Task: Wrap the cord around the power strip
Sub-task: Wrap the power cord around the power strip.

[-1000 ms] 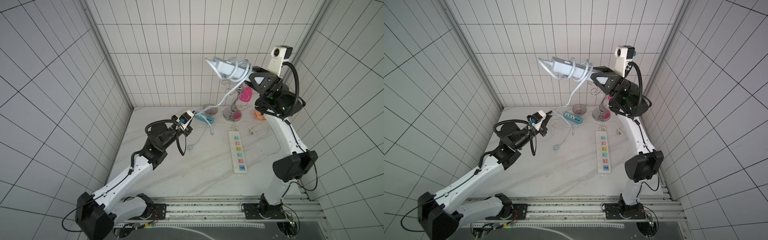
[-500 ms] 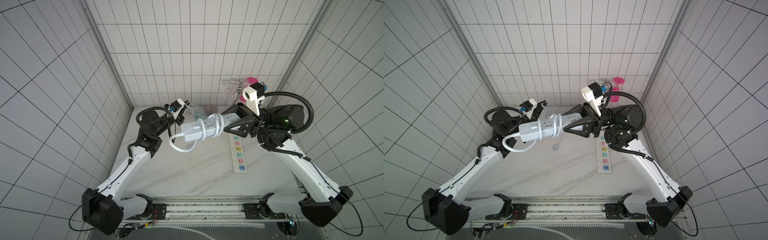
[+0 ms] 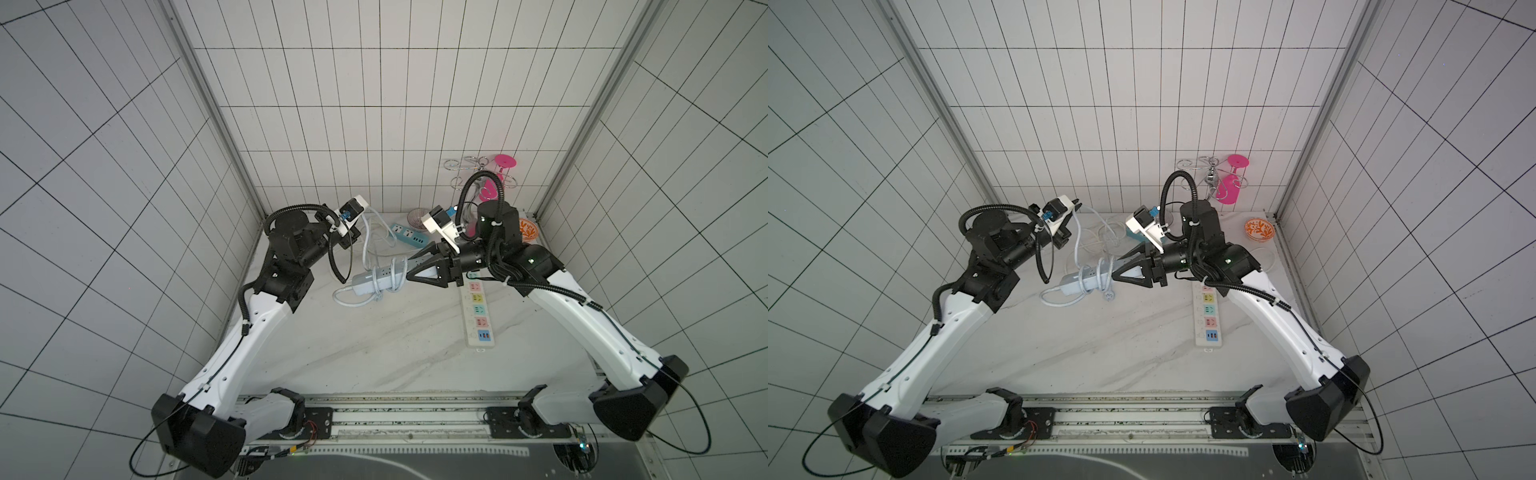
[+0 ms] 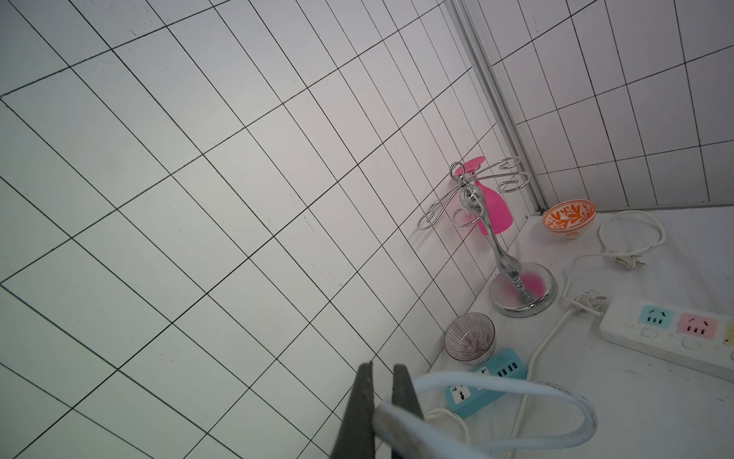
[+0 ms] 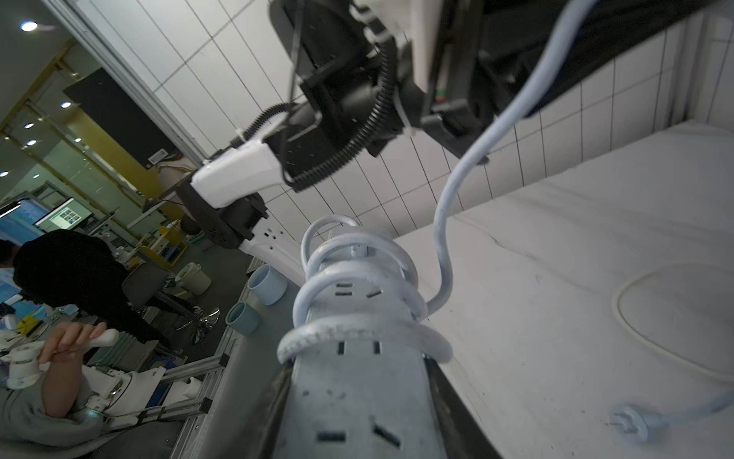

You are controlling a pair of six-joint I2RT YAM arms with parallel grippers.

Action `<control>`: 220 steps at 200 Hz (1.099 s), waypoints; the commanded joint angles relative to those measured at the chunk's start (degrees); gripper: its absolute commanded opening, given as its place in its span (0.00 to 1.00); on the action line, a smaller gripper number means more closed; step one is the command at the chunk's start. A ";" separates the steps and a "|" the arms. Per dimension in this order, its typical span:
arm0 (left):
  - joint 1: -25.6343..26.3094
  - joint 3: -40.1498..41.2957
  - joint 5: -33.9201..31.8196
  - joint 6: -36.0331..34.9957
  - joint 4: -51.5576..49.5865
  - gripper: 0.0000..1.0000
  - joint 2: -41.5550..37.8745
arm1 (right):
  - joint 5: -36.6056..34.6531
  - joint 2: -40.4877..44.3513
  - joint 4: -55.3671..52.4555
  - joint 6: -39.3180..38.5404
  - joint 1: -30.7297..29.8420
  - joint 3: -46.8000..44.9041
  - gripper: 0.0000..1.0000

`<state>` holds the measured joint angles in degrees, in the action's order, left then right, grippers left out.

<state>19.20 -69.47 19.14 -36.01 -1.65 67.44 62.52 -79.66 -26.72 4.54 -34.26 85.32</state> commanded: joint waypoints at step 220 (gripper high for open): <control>18.48 -15.52 -34.13 -10.87 -16.19 0.00 1.89 | -53.40 -7.73 -1.37 1.97 5.09 4.86 0.00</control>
<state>35.14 -80.31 -15.46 -52.25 -20.67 70.48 19.49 -87.57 -35.64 -0.03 -32.99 95.02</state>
